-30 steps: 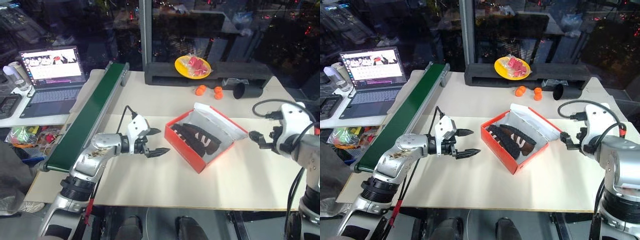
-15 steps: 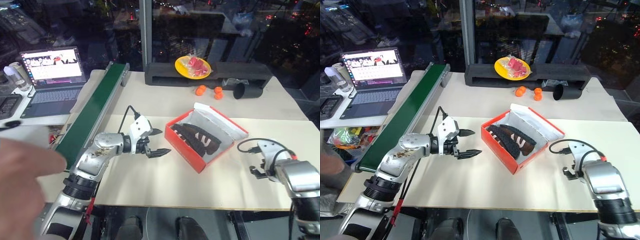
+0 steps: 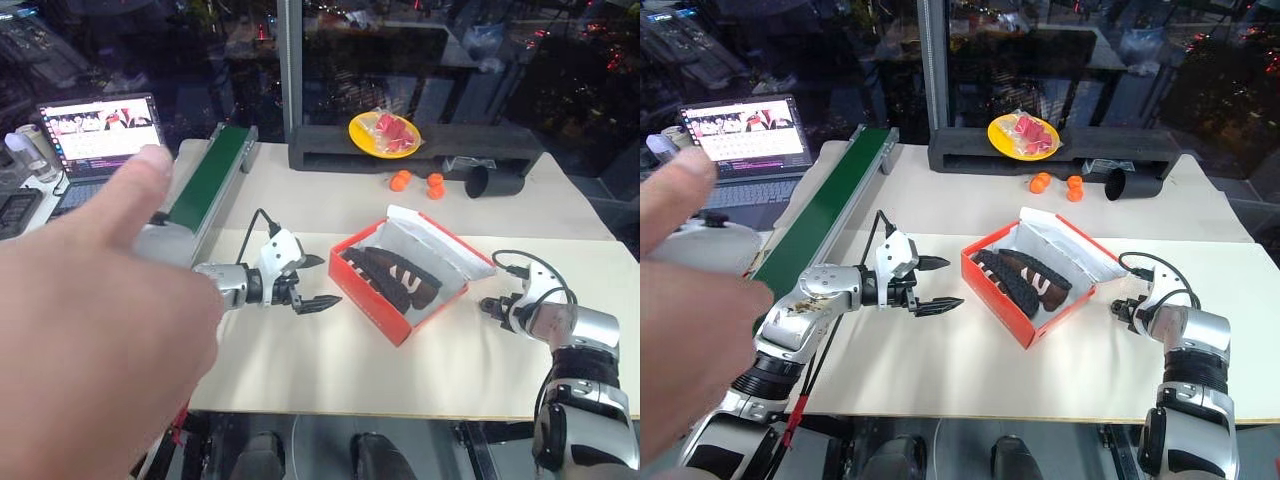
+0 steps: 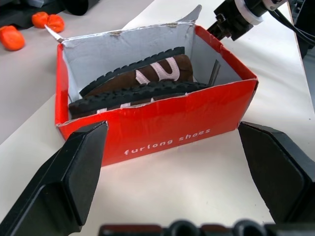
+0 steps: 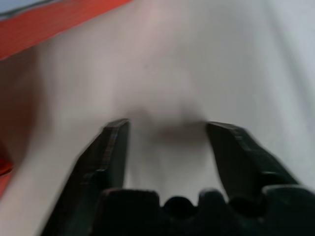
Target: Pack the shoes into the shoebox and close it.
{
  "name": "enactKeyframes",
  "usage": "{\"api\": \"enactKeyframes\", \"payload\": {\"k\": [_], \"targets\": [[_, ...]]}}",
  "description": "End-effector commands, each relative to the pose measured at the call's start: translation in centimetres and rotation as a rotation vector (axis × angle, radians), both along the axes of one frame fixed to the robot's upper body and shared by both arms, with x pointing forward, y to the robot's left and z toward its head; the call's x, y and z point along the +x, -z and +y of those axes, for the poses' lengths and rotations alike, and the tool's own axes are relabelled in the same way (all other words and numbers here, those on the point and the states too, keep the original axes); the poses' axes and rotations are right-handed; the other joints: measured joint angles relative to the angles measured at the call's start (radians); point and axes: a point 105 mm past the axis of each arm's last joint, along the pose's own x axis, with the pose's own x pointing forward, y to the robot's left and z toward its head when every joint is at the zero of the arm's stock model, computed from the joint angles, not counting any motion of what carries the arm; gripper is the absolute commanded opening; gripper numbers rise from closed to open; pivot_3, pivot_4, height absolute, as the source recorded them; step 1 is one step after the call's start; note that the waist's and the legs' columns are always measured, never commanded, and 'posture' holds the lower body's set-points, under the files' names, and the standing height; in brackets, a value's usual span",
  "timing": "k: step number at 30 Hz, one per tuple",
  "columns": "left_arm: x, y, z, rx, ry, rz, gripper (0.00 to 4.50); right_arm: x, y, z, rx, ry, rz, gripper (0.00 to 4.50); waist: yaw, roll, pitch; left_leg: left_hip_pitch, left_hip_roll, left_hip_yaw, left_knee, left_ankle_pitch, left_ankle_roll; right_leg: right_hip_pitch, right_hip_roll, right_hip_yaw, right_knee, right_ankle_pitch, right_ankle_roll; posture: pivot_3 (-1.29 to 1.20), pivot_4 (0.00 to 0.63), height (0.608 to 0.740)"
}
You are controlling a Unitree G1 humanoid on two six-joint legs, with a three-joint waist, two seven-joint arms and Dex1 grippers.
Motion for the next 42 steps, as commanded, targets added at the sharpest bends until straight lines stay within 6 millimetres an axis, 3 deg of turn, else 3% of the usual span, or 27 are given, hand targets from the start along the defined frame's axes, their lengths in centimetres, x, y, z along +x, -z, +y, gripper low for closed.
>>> {"api": "enactKeyframes", "payload": {"k": [1, 2, 11, 17, 21, 24, 28, 30, 33, 36, 38, 42], "targets": [[0.0, -1.2, 0.0, -0.003, 0.006, -0.055, 4.50, 1.5, -0.9, 0.3, 0.066, -0.012, -0.068, 1.33, -0.008, 0.000, 0.000, 0.001, 0.000, 0.000, 0.000, 0.000, 0.000, 0.000, 0.000, 0.000, 0.000, 0.000, 0.000, 0.00, 0.150, 0.740], [0.0, -1.2, 0.1, -0.002, 0.005, -0.056, 4.50, 1.9, -1.0, 0.6, 0.085, -0.026, -0.079, 1.03, -0.010, 0.000, 0.000, 0.002, 0.000, 0.000, 0.000, 0.000, 0.000, 0.001, 0.000, 0.001, 0.000, 0.000, 0.000, 0.00, 0.150, 0.740], [0.2, -1.6, 0.5, 0.006, -0.010, -0.071, 4.50, 5.0, -3.1, 4.2, 0.330, -0.101, -0.230, 1.03, -0.020, 0.000, 0.000, 0.002, 0.000, 0.000, -0.001, 0.000, 0.000, 0.000, 0.000, 0.001, 0.000, 0.000, 0.000, 0.00, 0.150, 0.740], [0.2, -1.7, 0.6, 0.015, -0.014, -0.075, 4.50, 5.3, -2.9, 2.9, 0.447, 0.052, -0.349, 1.03, -0.016, 0.000, 0.000, 0.001, 0.000, 0.000, -0.002, 0.000, 0.000, 0.000, 0.000, 0.001, 0.000, 0.000, 0.000, 0.00, 0.150, 0.740], [0.2, -1.7, 0.7, 0.020, -0.012, -0.074, 4.50, 6.5, -6.9, 2.1, 0.654, 0.128, -0.624, 1.03, -0.017, 0.001, 0.001, 0.001, 0.000, 0.000, -0.002, 0.000, 0.000, 0.000, 0.000, 0.001, 0.000, 0.000, 0.000, 0.00, 0.150, 0.740], [0.2, -1.7, 0.7, 0.026, -0.010, -0.076, 4.50, 6.9, -12.0, 1.9, 0.772, 0.036, -0.904, 1.03, -0.022, 0.002, 0.003, 0.001, 0.000, 0.001, -0.002, 0.000, 0.000, 0.000, 0.000, 0.002, 0.000, 0.000, 0.000, 0.00, 0.150, 0.740], [0.3, -1.8, 0.7, 0.027, -0.011, -0.080, 4.50, 6.9, -14.5, 4.2, 0.797, -0.173, -0.973, 1.03, -0.025, 0.003, 0.003, 0.001, 0.000, 0.000, -0.002, 0.000, 0.000, 0.000, 0.001, 0.001, 0.000, 0.000, 0.000, 0.00, 0.150, 0.740], [0.3, -1.7, 0.7, 0.031, -0.010, -0.082, 4.50, 6.3, -16.4, 6.3, 0.787, -0.374, -1.028, 1.03, -0.023, 0.003, 0.003, 0.001, 0.000, 0.000, -0.002, 0.000, 0.000, 0.000, 0.001, 0.001, 0.001, 0.000, 0.000, 0.00, 0.150, 0.740], [0.3, -1.6, 0.8, 0.033, -0.011, -0.084, 4.50, 4.8, -17.4, 9.6, 0.720, -0.599, -1.021, 1.03, -0.022, 0.003, 0.003, 0.000, 0.000, 0.000, -0.002, 0.000, 0.000, -0.001, 0.000, 0.001, 0.001, 0.000, 0.000, 0.00, 0.150, 0.740], [0.2, -1.7, 0.8, 0.033, -0.013, -0.086, 4.50, 1.9, -17.0, 14.3, 0.575, -0.818, -0.927, 1.03, -0.018, 0.004, 0.003, 0.000, 0.000, -0.001, -0.002, 0.000, 0.000, -0.002, 0.000, 0.000, 0.003, 0.000, 0.000, 0.00, 0.150, 0.740], [0.1, -1.7, 0.9, 0.034, -0.013, -0.086, 4.50, 0.1, -16.3, 16.3, 0.489, -0.889, -0.857, 1.03, -0.014, 0.005, 0.004, -0.001, 0.000, -0.001, -0.002, 0.000, 0.000, -0.003, 0.001, 0.000, 0.004, 0.000, 0.001, 0.00, 0.150, 0.740], [0.0, -1.7, 0.8, 0.036, -0.011, -0.083, 4.50, -1.2, -12.5, 17.8, 0.261, -0.918, -0.607, 1.03, -0.005, 0.005, 0.004, -0.001, 0.000, -0.001, -0.001, 0.000, 0.000, -0.003, 0.000, 0.000, 0.004, 0.000, 0.001, 0.00, 0.150, 0.740]]}}
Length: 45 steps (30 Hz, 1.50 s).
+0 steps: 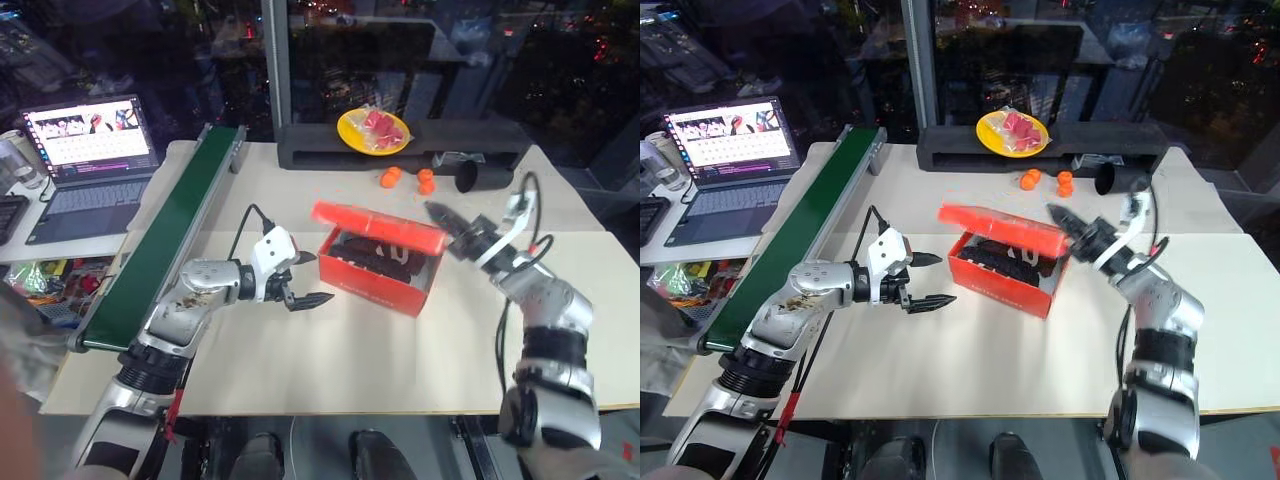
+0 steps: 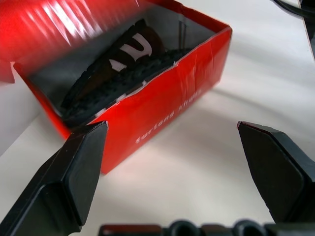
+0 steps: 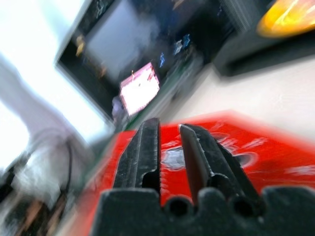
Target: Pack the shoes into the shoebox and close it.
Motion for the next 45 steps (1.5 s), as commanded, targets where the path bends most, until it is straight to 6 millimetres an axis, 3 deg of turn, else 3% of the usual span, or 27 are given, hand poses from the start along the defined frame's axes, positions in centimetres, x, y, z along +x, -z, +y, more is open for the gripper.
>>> {"api": "enactKeyframes", "payload": {"k": [1, 6, 10, 15, 19, 23, 27, 29, 32, 36, 40, 45], "targets": [[-0.2, -1.3, -0.2, -0.009, 0.013, -0.050, 4.50, -0.8, 1.4, 0.8, -0.280, 0.040, 0.041, 1.03, 0.008, 0.000, 0.000, 0.000, 0.000, 0.000, 0.001, 0.000, 0.000, 0.000, 0.000, 0.000, 0.000, 0.000, 0.000, 0.00, 0.150, 0.740], [-0.1, -1.3, -0.3, -0.012, 0.014, -0.050, 4.50, 0.4, 5.0, 0.1, -0.546, 0.126, 0.146, 1.03, 0.015, 0.000, 0.000, 0.000, 0.000, 0.000, 0.002, 0.000, 0.000, 0.001, 0.000, 0.000, 0.000, 0.000, 0.000, 0.00, 0.150, 0.740], [0.0, -1.4, -0.4, -0.016, 0.013, -0.052, 4.50, 1.6, 6.8, -0.2, -0.591, 0.181, 0.215, 1.03, 0.013, 0.000, 0.000, 0.000, 0.000, 0.001, 0.002, 0.000, 0.000, 0.000, 0.000, 0.000, -0.001, 0.000, 0.000, 0.00, 0.150, 0.740], [0.2, -1.3, -0.1, -0.029, -0.011, -0.047, 4.50, 0.4, 9.8, 0.5, -0.721, 0.100, 0.273, 1.03, 0.014, -0.001, -0.001, 0.002, 0.000, 0.000, 0.002, 0.000, 0.000, 0.003, 0.000, 0.000, -0.001, 0.000, 0.000, 0.00, 0.150, 0.740], [0.7, -1.0, 0.9, -0.065, -0.079, -0.027, 4.50, 0.5, 7.6, 1.0, -0.648, 0.115, 0.216, 1.03, 0.014, -0.004, -0.003, 0.003, 0.000, 0.000, 0.002, 0.000, 0.000, 0.003, 0.000, 0.000, -0.001, 0.000, 0.000, 0.00, 0.150, 0.740], [1.8, -0.8, 2.6, -0.115, -0.212, -0.037, 4.50, 1.1, 2.4, 0.4, -0.518, 0.216, 0.084, 1.03, 0.015, -0.004, -0.003, 0.002, 0.000, 0.000, 0.002, 0.000, 0.000, 0.002, 0.000, 0.000, 0.000, 0.000, 0.000, 0.00, 0.150, 0.740], [3.8, -1.5, 5.2, -0.236, -0.447, -0.065, 4.50, 1.2, -4.3, -2.1, -0.333, 0.421, -0.105, 1.03, 0.019, -0.004, -0.002, 0.000, 0.000, 0.000, 0.002, 0.000, 0.000, 0.000, 0.000, 0.000, 0.000, 0.000, 0.000, 0.00, 0.150, 0.740], [4.5, -2.0, 6.5, -0.306, -0.564, -0.079, 4.50, 1.1, -5.6, -4.3, -0.318, 0.560, -0.149, 1.03, 0.025, -0.004, -0.002, 0.000, 0.000, 0.000, 0.002, 0.000, 0.000, 0.001, 0.000, 0.000, 0.000, 0.000, 0.000, 0.00, 0.150, 0.740], [5.1, -2.6, 8.0, -0.410, -0.715, -0.085, 4.50, 0.6, -5.1, -8.3, -0.517, 0.809, -0.178, 1.03, 0.038, -0.004, -0.002, 0.000, 0.000, 0.000, 0.002, 0.000, 0.000, 0.001, 0.000, -0.001, -0.001, 0.000, 0.000, 0.00, 0.150, 0.740], [4.9, -0.8, 9.4, -0.428, -0.869, -0.068, 4.50, -1.4, -1.2, -12.1, -0.845, 0.966, -0.162, 1.03, 0.052, -0.004, -0.003, -0.001, -0.001, 0.000, 0.001, 0.000, 0.000, 0.001, -0.002, -0.001, -0.003, 0.000, 0.000, 0.00, 0.150, 0.740], [4.6, 0.9, 10.1, -0.428, -0.945, -0.034, 4.50, -2.7, 0.8, -13.2, -0.868, 1.012, -0.133, 1.03, 0.038, -0.004, -0.003, -0.001, -0.001, 0.001, 0.001, 0.000, -0.001, 0.001, -0.002, 0.000, -0.002, 0.000, 0.000, 0.00, 0.150, 0.740], [4.5, 1.1, 10.6, -0.438, -0.979, -0.040, 4.50, -3.4, 1.3, -14.6, -0.827, 1.116, -0.116, 1.03, 0.031, -0.004, -0.003, 0.003, 0.000, 0.001, 0.001, 0.002, -0.002, 0.003, 0.000, 0.000, -0.001, 0.001, 0.000, 0.00, 0.150, 0.740]]}}
